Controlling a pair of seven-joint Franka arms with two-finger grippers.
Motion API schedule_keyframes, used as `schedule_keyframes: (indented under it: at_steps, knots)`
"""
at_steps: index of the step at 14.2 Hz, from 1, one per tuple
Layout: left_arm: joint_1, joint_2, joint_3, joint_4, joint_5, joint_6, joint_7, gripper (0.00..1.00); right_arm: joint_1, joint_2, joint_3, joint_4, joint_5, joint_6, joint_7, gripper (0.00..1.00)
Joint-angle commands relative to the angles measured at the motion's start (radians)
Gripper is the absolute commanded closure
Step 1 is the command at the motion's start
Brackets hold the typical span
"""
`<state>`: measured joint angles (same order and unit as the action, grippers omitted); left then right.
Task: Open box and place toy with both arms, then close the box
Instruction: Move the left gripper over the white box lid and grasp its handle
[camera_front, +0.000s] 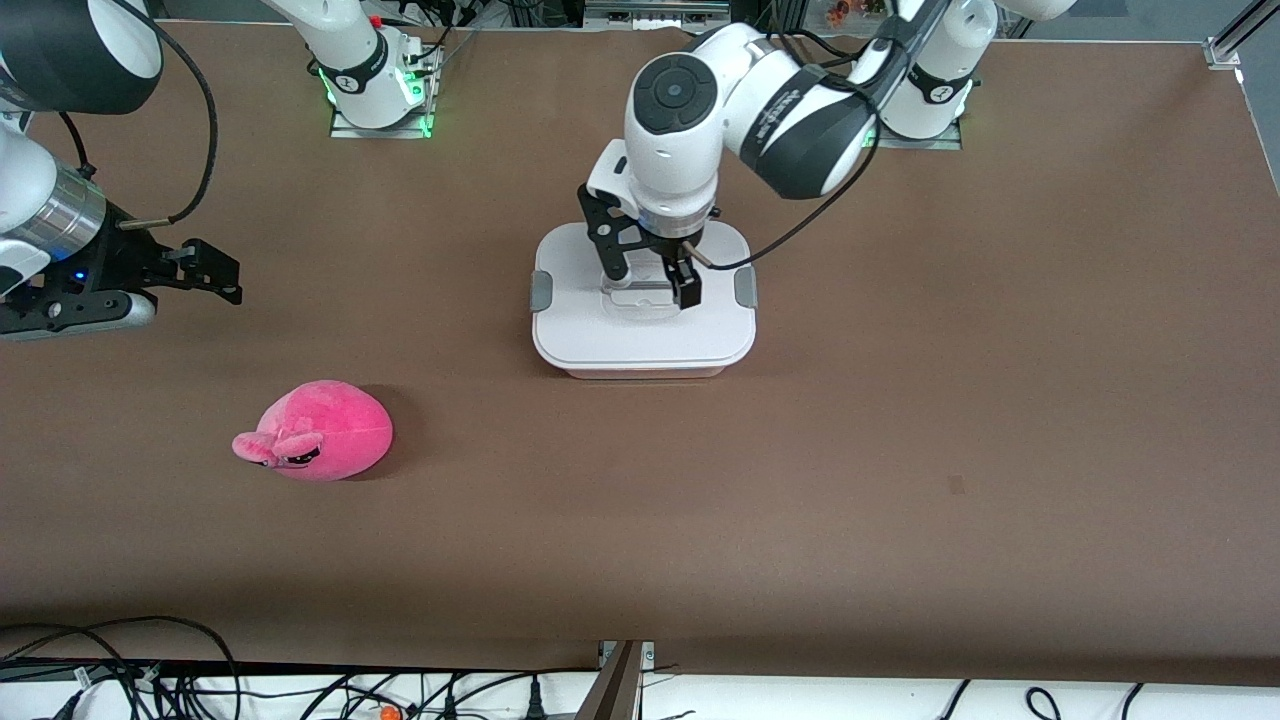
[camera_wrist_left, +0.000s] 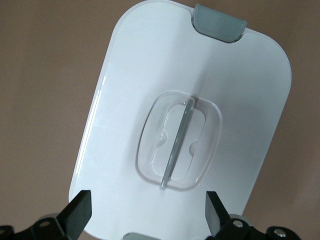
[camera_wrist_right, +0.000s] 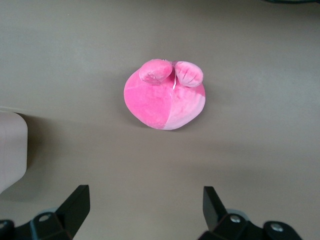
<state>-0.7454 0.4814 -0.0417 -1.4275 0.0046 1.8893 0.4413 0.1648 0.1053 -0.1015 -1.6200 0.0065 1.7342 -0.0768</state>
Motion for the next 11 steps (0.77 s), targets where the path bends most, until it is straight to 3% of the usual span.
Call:
schedule_keyframes:
  at_steps: [1, 11]
  knots:
    - [-0.020, -0.014, 0.014, -0.057, 0.041, 0.065, 0.028, 0.00, 0.001, 0.001, -0.001, 0.009, 0.001, -0.001, 0.008, 0.00]
    - [-0.061, 0.045, 0.016, -0.079, 0.073, 0.129, 0.011, 0.00, -0.010, 0.017, -0.004, 0.006, 0.004, 0.039, -0.003, 0.00]
